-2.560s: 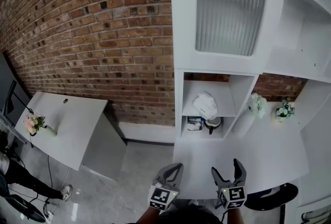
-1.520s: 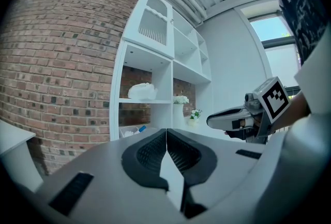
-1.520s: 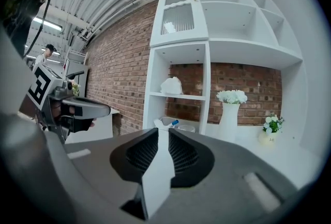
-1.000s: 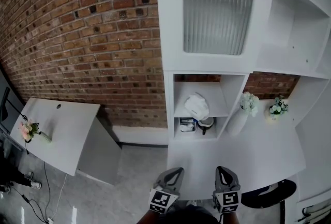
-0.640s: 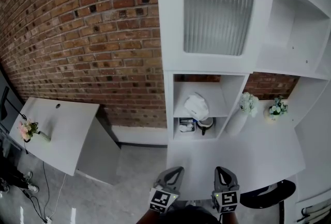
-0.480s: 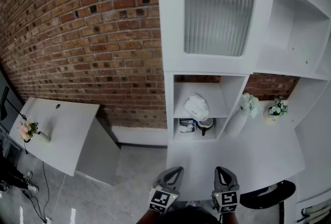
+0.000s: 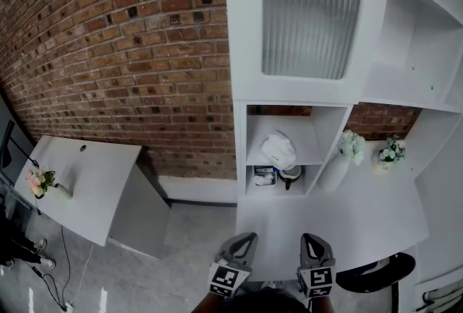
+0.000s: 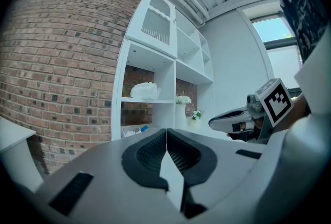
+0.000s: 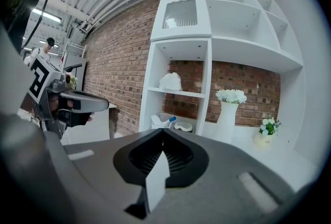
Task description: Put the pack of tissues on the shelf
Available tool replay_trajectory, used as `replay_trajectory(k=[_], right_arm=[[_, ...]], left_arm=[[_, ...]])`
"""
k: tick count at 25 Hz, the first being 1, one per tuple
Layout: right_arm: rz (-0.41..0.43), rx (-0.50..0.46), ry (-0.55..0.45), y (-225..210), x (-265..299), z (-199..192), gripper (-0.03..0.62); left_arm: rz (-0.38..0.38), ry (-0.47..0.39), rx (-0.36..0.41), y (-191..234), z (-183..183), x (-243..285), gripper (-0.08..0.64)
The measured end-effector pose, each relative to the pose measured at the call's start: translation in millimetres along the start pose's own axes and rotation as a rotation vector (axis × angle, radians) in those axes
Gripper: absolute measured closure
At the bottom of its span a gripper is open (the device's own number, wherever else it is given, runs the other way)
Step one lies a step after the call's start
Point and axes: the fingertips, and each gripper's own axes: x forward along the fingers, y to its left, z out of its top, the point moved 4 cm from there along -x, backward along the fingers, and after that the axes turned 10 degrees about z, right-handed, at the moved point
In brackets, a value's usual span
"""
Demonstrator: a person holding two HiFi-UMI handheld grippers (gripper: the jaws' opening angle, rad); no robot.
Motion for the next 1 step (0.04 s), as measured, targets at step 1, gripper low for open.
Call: replay_trajectory(k=[1], right_arm=[[0.002,0.000,0.000,0.0,0.9,-0.1,0.588]], left_arm=[[0.001,-0.001,0.002,1.0,-1.4,0.5,0.549]])
